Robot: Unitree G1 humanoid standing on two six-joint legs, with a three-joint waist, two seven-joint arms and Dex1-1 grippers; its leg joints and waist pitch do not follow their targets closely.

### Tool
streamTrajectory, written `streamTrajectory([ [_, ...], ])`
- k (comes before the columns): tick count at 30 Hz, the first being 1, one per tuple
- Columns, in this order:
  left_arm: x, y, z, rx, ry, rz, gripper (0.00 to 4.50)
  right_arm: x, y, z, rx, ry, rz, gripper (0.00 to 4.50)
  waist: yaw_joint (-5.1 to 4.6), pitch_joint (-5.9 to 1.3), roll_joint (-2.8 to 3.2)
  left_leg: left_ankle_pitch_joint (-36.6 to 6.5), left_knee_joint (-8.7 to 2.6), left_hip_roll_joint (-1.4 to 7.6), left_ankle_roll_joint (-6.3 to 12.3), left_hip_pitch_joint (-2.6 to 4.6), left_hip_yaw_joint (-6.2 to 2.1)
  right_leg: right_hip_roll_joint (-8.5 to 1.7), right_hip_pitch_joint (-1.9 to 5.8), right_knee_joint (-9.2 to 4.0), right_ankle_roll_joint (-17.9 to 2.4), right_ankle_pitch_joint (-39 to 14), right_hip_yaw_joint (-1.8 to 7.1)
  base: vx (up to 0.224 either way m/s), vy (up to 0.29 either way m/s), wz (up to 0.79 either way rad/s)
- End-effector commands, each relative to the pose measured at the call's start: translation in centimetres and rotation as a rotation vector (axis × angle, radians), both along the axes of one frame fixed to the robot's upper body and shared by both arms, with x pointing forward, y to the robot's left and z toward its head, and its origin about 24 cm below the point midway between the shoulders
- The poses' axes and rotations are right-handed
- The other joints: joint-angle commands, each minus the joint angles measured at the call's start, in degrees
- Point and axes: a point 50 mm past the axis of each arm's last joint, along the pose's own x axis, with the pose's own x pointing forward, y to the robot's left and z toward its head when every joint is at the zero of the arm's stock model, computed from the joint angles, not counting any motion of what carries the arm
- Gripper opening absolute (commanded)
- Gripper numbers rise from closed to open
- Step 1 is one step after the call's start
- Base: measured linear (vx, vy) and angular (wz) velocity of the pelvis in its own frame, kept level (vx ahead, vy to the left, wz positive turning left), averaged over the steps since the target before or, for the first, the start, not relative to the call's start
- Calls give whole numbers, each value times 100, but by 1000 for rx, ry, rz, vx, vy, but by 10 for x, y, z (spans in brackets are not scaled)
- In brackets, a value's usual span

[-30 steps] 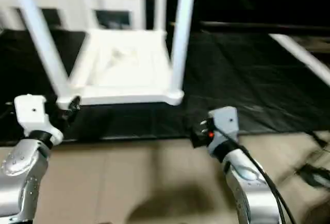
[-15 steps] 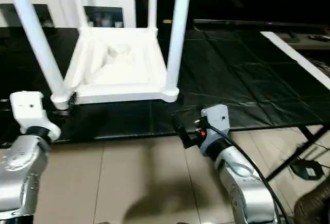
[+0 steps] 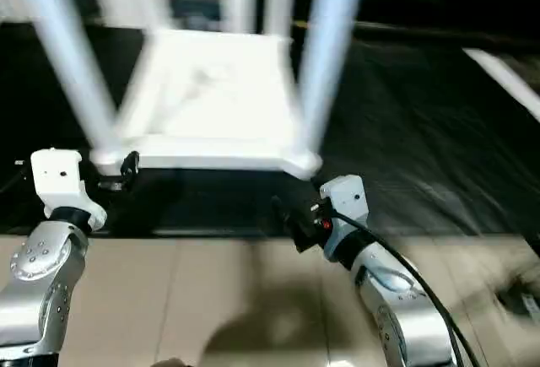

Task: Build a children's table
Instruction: Move to table, then flip table

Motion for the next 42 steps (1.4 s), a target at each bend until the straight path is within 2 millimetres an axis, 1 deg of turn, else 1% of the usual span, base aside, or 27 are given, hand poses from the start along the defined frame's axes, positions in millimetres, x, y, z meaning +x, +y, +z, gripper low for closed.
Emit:
streamTrajectory([
  [1,0,1,-1,2,8,2,428,1,-1,4,-19,-47,-8,450,-199,-247,167,-2955,-806,608,222,649,-348,-34,-194,-95,-801,-2675,391,210,6,38],
  [2,-1,2,-1,-1,11,6,428,1,-1,4,-10,-50,-9,450,-259,-316,198,-3036,-972,881,456,1018,-712,133,-527,589,-633,-1219,628,243,-4,12],
  [3,-1,2,-1,-1,11,6,428,0,-1,4,4,-40,-4,450,-249,-322,154,-2843,-932,919,751,1106,-754,121,-692,770,-436,-886,719,243,-4,12],
  [4,-1,2,-2,-3,12,6,428,-1,-1,3,31,-19,7,450,-202,-238,156,-2368,-891,868,1365,1049,-610,81,-880,1001,-210,-530,808,211,-26,9],
  [5,-1,1,-2,-14,4,4,428,-2,-1,3,31,-21,15,450,-256,-260,110,-1863,-894,712,1781,994,-461,54,-956,992,-188,-121,855,198,-61,3],
  [6,-1,1,-2,-16,3,5,428,-2,-1,3,30,-24,18,450,-290,-303,-47,-1323,-808,441,1866,916,-193,-49,-903,630,-324,325,988,198,-61,3],
  [7,-1,1,-2,-18,1,7,428,-3,-1,3,27,-28,23,450,-277,-376,-198,-983,-637,221,1789,787,-53,-197,-748,347,-361,585,1179,181,-94,0],
  [8,-2,0,-2,-17,2,6,428,-4,-2,7,54,-47,38,450,5,-288,-492,-1016,-83,-301,1420,191,217,-529,-249,-232,-324,-760,1839,193,-123,6],
  [9,-2,0,-2,-16,3,5,428,-5,-2,7,53,-48,37,450,88,-464,-470,-741,368,-400,1263,52,130,-859,76,-192,-561,-754,2172,193,-123,6],
  [10,-2,0,-3,-12,4,3,428,-5,-3,7,51,-51,32,450,86,-536,-516,445,359,-245,830,-237,-101,-828,262,220,-723,1414,1996,188,-106,-2],
  [11,-2,1,-4,-7,9,10,428,-4,-4,8,47,-61,22,450,151,-558,-461,1504,81,-251,326,-228,-95,-507,177,584,-671,4965,1672,45,-61,-13],
  [12,-3,4,-4,-19,4,27,428,-4,-4,10,47,-69,32,450,150,-530,-322,2125,-207,-256,87,-229,-18,-150,13,743,-550,6852,1371,45,-61,-13],
  [13,-3,5,-4,-29,0,38,428,-4,-4,10,48,-73,40,450,166,-553,-182,2306,-248,-202,47,-211,-13,-31,-21,788,-512,6965,1310,-52,-30,-7],
  [14,-3,5,-4,-29,0,38,428,-4,-4,10,48,-73,40,450,139,-587,-43,2390,-222,46,129,-133,-89,-18,-106,773,-502,6146,1266,0,0,0],
  [15,-3,6,-2,-35,-9,48,428,-4,-5,10,64,-62,36,450,128,-593,-28,2441,-199,149,98,-69,-130,-1,-146,736,-551,5546,1254,0,0,0],
  [16,-3,7,-1,-47,-21,44,428,-4,-6,9,71,-45,25,450,107,-577,-32,2347,-217,323,95,70,-206,-76,-255,613,-782,4269,1277,0,0,0],
  [18,-3,7,0,-51,-30,43,440,-4,-7,9,84,-38,25,450,95,-443,-59,886,-392,356,14,65,-160,-217,-238,350,-1314,2205,1338,0,0,0],
  [20,-3,6,0,-58,-31,28,440,-4,-8,10,83,-40,28,450,109,-368,-44,-324,-493,414,-24,109,-96,-267,-268,242,-1533,886,1360,-30,6,2],
  [21,-3,6,0,-58,-31,28,440,-4,-8,10,83,-40,28,450,99,-320,-62,-889,-540,428,-62,135,-54,-270,-296,170,-1557,109,1375,-59,12,5],
  [24,2,6,-2,-55,-6,3,440,-3,-5,11,64,-49,59,450,108,-275,-82,-1568,-574,422,-220,177,48,-298,-367,30,-1320,-1409,1427,-56,-5,2],
  [26,9,4,-5,-43,18,-37,440,-2,-3,11,46,-51,96,450,133,-306,-78,-1340,-567,408,-222,172,79,-277,-394,15,-1152,-1449,1438,-25,-8,2],
  [29,16,4,-7,-60,34,-73,440,0,-1,11,37,-34,146,450,138,-356,-74,-979,-571,406,-189,111,89,-263,-369,72,-1124,-857,1420,0,0,0],
  [30,21,4,-7,-75,45,-93,440,2,1,13,30,-36,181,450,158,-366,11,-828,-566,407,-171,106,82,-268,-375,104,-1182,-582,1418,0,0,0],
  [32,25,4,-7,-88,58,-125,440,4,3,14,17,-36,223,450,147,-388,-46,-672,-548,400,-124,90,99,-256,-350,123,-1256,-242,1413,0,0,0],
  [33,29,4,-6,-91,63,-142,440,5,5,15,1,-40,246,450,166,-398,-12,-484,-535,401,-72,85,103,-264,-351,145,-1316,10,1407,0,0,0],
  [36,34,6,-7,-88,71,-155,415,8,7,16,-28,-45,284,450,165,-422,-22,-237,-514,400,9,80,119,-247,-332,189,-1431,543,1389,0,0,0],
  [42,42,1,-14,-110,116,-191,372,9,11,17,-30,-38,335,450,174,-422,-6,-288,-527,445,41,93,127,-270,-318,199,-1574,630,1381,0,0,0],
])
